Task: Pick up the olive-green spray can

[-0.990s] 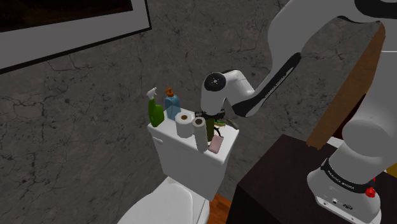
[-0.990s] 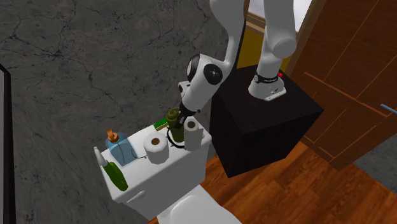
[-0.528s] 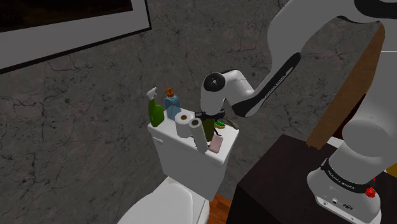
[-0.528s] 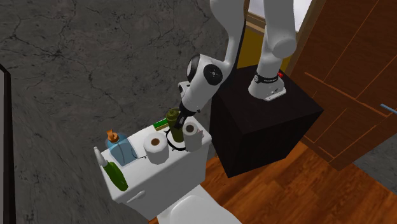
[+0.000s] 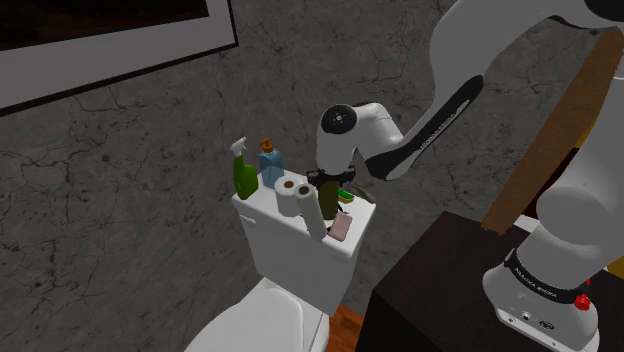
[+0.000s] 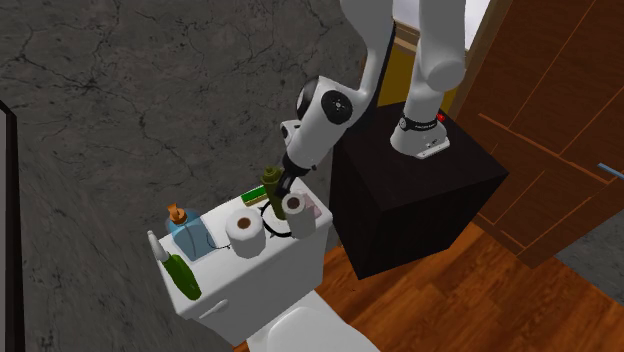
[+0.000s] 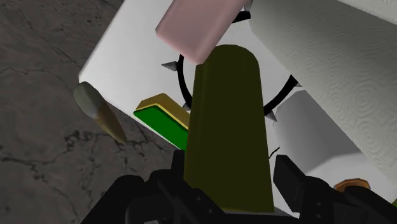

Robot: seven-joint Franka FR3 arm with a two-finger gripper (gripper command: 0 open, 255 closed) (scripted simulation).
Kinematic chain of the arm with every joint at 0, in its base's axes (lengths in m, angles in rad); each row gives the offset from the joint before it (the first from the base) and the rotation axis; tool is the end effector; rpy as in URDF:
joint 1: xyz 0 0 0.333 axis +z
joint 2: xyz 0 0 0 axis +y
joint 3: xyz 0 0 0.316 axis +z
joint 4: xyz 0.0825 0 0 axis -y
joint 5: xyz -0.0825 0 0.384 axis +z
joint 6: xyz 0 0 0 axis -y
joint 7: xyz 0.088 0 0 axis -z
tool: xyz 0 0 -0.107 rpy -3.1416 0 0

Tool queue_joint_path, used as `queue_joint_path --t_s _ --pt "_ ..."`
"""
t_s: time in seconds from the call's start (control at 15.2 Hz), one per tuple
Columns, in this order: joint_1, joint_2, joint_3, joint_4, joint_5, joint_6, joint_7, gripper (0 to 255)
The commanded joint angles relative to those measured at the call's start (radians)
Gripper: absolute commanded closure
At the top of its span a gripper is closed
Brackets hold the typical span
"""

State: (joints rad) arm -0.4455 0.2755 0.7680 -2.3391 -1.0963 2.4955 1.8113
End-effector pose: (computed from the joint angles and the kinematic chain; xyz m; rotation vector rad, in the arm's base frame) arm 0.4800 0.1732 0.2464 2.7635 -0.8712 0.6063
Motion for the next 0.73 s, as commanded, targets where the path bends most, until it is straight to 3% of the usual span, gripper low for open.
queue_joint_path --t_s 0.0,0.53,0.66 --pt "-0.019 -0.035 0.019 -0.007 0.050 0.003 -0.043 255" --pt "-0.070 -0.163 0.080 -0.023 0.246 0.001 -0.201 255" --pt "-0.070 -0.166 0.081 -0.023 0.250 0.001 -0.205 255"
